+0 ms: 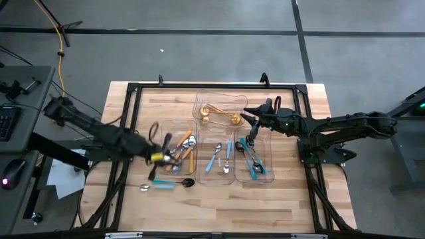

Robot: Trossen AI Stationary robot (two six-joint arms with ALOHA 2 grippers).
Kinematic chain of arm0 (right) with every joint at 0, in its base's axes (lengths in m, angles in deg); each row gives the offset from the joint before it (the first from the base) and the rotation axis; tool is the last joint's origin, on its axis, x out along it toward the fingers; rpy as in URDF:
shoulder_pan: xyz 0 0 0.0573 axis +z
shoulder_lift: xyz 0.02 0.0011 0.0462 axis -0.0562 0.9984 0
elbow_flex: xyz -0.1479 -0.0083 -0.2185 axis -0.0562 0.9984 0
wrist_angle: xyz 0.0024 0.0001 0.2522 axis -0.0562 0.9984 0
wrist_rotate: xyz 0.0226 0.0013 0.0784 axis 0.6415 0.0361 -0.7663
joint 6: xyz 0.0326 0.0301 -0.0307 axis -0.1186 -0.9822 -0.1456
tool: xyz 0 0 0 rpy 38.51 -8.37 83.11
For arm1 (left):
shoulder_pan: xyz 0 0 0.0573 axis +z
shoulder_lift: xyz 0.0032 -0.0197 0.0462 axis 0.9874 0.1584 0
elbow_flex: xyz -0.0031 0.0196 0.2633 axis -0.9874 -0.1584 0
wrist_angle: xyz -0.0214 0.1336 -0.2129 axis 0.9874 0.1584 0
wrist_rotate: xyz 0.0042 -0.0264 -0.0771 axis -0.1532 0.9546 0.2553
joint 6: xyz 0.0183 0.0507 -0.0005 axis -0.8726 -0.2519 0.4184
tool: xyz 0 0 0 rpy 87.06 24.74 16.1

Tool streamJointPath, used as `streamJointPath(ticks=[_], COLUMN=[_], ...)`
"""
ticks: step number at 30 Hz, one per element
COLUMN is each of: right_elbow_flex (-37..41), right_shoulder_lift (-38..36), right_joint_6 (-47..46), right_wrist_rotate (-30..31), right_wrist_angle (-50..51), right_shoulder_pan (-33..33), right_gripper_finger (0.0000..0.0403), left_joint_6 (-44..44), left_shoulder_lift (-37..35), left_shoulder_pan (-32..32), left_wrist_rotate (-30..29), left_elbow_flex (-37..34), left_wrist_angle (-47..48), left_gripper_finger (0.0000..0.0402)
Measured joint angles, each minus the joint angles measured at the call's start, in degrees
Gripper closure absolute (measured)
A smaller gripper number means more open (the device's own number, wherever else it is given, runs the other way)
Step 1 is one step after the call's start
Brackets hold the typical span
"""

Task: Sort silverware by color (type)
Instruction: Put the light blue spoon into the middle transparent bin

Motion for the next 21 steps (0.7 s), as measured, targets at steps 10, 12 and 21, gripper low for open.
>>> streamJointPath(ticks=[10,12,21], right_elbow_flex=[0.0,0.0,0.0], right_shoulder_lift=[0.0,0.0,1.5], right_joint_6=[0.0,0.0,0.2], right_wrist_rotate=[-0.6,-2.8,-10.7], right_wrist_angle=[-5.0,-6.2,-13.2], right_shoulder_pan=[0.0,0.0,0.0], right_gripper_finger=[0.0284,0.0284,0.0284], left_joint_6=[-8.2,-6.1,7.1], left_shoulder_lift=[-0.1,2.1,12.8], left_shoulder_pan=[24.5,28.0,36.2], left_wrist_rotate=[15.3,15.3,15.5], left_elbow_flex=[-13.3,-13.9,-13.9], left_wrist_angle=[-36.9,-41.5,-51.4], left_gripper_finger=[0.0398,0.0398,0.0397])
